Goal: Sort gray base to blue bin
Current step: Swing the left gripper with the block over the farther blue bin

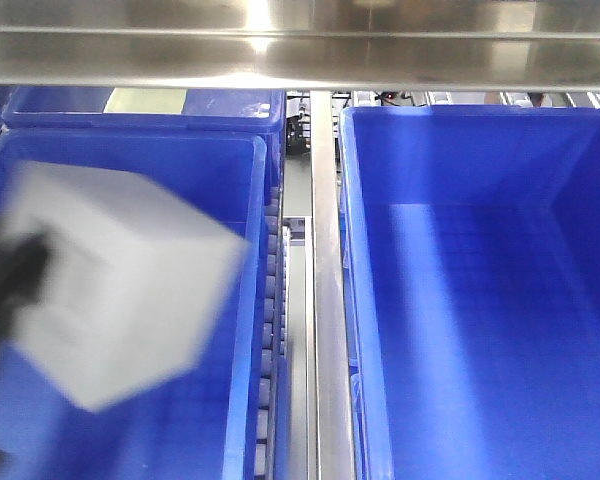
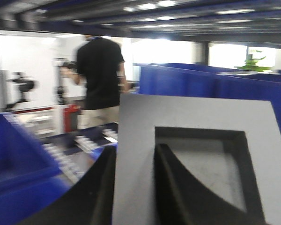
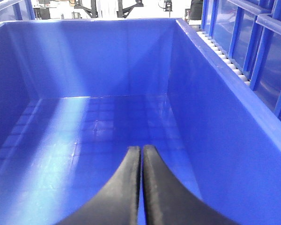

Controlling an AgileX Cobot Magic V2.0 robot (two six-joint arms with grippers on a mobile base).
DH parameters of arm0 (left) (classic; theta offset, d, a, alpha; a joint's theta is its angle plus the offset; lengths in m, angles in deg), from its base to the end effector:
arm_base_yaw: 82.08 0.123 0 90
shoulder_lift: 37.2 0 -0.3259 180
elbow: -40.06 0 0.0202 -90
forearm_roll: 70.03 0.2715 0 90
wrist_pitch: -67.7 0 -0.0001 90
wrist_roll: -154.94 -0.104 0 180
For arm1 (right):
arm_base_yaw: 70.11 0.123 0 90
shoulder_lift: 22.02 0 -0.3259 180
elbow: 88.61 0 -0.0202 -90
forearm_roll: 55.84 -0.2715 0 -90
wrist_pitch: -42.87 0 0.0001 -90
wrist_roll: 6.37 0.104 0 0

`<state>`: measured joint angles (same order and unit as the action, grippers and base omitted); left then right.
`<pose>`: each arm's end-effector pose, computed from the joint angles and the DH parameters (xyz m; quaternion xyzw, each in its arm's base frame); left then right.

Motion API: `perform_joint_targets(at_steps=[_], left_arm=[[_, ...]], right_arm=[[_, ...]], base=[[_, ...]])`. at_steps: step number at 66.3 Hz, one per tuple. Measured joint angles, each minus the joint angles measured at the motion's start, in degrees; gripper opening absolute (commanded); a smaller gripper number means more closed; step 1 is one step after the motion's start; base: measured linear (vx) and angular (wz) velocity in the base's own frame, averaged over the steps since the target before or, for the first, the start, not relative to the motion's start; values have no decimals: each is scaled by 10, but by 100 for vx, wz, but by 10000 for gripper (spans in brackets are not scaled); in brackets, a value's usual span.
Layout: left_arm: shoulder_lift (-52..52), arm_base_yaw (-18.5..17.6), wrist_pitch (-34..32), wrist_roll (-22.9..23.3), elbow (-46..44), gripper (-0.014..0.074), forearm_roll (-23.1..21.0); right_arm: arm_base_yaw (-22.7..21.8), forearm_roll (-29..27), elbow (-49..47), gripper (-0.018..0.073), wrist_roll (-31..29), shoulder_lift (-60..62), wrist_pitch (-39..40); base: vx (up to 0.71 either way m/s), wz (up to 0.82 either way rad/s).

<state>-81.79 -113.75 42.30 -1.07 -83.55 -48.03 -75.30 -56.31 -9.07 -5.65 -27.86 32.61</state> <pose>0.1091 -0.0869 0.3425 0.2102 0.5888 -0.2860 0.7262 0.0481 -0.0042 0.1878 0.0407 0.7399 -0.0229 0.6711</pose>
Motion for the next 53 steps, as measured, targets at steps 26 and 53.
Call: perform_joint_targets(at_steps=[26, 53], left_arm=[[-347, -103, -120, 96, -175, -6, 82], [-614, -230, 174, 96, -484, -6, 80]], right_arm=[[0, 0, 0, -5, 0, 0, 1], [0, 0, 0, -5, 0, 0, 1]], base=[[0, 0], [0, 0]])
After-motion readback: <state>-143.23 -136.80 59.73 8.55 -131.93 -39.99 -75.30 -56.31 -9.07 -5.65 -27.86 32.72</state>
